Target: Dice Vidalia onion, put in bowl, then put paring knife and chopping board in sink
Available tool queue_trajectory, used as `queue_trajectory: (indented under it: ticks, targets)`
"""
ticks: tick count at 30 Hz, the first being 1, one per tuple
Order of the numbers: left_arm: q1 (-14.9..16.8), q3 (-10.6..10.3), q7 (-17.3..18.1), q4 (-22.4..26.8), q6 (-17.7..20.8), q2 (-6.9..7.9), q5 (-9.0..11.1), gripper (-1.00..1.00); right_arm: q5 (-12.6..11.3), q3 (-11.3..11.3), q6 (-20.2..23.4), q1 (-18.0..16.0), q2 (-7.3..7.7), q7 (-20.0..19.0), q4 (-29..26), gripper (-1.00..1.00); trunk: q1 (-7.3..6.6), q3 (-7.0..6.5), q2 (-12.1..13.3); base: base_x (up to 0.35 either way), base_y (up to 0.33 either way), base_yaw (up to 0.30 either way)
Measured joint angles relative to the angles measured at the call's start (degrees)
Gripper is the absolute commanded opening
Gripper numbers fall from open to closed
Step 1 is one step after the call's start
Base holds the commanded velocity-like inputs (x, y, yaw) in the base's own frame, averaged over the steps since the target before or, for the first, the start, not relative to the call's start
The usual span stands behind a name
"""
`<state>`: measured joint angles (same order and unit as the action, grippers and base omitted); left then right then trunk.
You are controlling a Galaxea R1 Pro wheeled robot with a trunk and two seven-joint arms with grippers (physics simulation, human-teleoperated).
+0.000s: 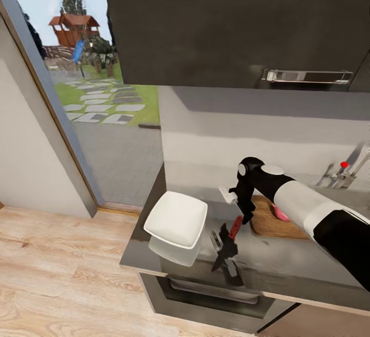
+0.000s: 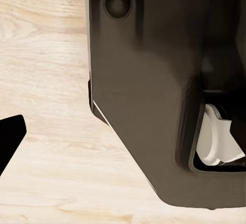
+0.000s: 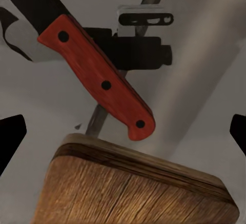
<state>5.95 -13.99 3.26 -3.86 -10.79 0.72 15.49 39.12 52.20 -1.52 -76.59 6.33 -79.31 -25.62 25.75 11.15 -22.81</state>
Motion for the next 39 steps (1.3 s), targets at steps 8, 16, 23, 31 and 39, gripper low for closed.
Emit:
queue_trajectory:
  ticks: [8, 16, 23, 31, 39]
  targets:
    - [0.0, 0.0, 0.0, 0.0, 0.0, 0.0, -0.01, 1.0, -0.02, 0.0, -0.04, 0.0, -1.05, 0.23, 0.32, 1.0, 0.0, 0.0, 0.0, -0.001, -0.001, 0.0]
    - [0.0, 0.0, 0.0, 0.0, -0.01, 0.0, 0.0, 1.0, -0.04, 0.02, -0.06, 0.06, -1.29, 1.63, 1.3, 1.0, 0.0, 0.3, 0.01, 0.0, 0.0, 0.0]
    - [0.0, 0.0, 0.0, 0.0, 0.0, 0.0, 0.0, 1.0, 0.0, 0.06, -0.08, 0.08, -1.77, 2.96, 2.57, 1.0, 0.0, 0.93, 0.0, 0.0, 0.0, 0.0]
    - [0.0, -0.02, 0.0, 0.0, -0.01, 0.0, 0.0, 1.0, 0.0, 0.07, -0.08, 0.08, -1.89, 3.76, 2.98, 1.0, 0.0, 1.66, 0.0, 0.0, 0.0, 0.0]
    - [0.0, -0.02, 0.0, 0.0, 0.0, 0.0, 0.0, 1.0, -0.01, 0.08, -0.08, 0.08, -1.96, 4.48, 3.34, 1.0, 0.0, 2.39, 0.0, 0.0, 0.0, 0.0]
